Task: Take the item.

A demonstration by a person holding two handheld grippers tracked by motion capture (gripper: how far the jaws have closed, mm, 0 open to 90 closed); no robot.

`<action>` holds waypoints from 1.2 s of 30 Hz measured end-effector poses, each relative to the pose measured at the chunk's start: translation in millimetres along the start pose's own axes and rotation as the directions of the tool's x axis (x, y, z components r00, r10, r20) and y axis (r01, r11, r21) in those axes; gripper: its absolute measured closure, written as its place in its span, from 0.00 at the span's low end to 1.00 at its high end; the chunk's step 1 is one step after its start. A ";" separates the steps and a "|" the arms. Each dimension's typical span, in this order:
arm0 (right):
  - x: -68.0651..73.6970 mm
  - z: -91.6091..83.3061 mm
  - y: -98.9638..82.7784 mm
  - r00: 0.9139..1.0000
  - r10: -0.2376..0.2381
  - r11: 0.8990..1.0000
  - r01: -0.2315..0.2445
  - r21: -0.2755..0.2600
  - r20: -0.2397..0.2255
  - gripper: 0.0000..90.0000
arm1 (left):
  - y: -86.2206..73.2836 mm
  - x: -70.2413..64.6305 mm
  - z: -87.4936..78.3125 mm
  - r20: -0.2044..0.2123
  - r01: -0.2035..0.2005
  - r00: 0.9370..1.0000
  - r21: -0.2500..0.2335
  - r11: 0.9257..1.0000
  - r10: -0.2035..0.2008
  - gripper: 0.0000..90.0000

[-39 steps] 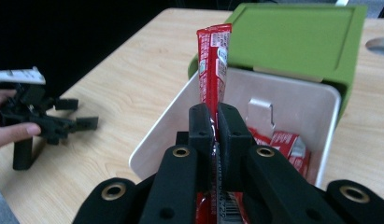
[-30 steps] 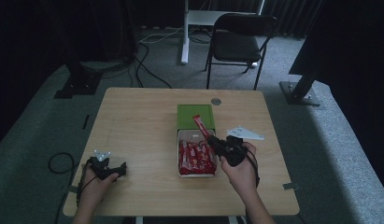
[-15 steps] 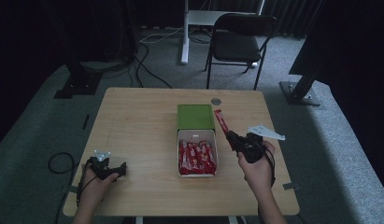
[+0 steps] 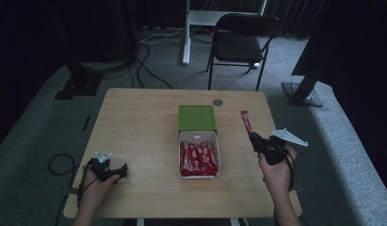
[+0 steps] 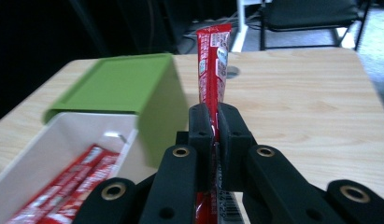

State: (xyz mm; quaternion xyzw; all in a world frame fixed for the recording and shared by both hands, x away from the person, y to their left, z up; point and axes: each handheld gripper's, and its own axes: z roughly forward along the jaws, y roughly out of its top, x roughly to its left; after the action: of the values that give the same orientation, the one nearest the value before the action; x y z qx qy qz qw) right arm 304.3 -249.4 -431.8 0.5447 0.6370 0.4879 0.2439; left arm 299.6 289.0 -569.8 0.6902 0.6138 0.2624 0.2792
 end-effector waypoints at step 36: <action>-113.2 21.2 -82.8 0.946 0.139 0.978 -0.178 0.112 0.294 0.95 | 0.0 0.0 0.0 0.000 0.000 1.000 0.000 1.000 0.000 0.04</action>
State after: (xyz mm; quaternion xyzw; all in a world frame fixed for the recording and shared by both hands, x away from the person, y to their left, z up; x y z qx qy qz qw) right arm 316.9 -341.6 -538.8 0.6742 0.5813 0.3776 0.2549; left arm 299.5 289.0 -569.8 0.6902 0.6138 0.2625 0.2792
